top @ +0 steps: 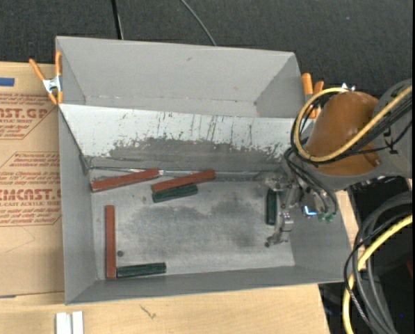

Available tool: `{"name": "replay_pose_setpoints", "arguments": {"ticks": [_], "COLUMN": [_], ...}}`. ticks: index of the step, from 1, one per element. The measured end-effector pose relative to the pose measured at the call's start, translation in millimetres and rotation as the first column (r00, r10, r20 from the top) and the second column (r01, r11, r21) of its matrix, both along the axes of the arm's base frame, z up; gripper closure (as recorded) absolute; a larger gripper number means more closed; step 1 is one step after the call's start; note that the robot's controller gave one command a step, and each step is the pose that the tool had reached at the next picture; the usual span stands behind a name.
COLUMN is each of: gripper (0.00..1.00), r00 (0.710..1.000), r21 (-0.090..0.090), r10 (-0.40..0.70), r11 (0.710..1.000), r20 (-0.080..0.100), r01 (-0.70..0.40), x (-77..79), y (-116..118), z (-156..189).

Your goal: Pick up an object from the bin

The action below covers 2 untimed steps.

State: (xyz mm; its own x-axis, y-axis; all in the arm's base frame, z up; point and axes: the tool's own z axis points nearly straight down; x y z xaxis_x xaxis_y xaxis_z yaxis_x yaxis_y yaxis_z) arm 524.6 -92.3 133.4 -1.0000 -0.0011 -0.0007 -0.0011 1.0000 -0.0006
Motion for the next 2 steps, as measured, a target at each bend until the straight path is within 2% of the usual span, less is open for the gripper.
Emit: {"name": "replay_pose_setpoints", "arguments": {"ticks": [1, 2], "gripper": [0.00, 0.00], "r00": [1.000, 0.999], "r21": [0.000, 0.002], "r10": [0.000, -0.038], "r11": [1.000, 0.999], "r20": [0.000, 0.001], "r01": [0.000, 0.038], "x": [0.0, 26.2], "y": [0, -38], "z": [0, 2]}}
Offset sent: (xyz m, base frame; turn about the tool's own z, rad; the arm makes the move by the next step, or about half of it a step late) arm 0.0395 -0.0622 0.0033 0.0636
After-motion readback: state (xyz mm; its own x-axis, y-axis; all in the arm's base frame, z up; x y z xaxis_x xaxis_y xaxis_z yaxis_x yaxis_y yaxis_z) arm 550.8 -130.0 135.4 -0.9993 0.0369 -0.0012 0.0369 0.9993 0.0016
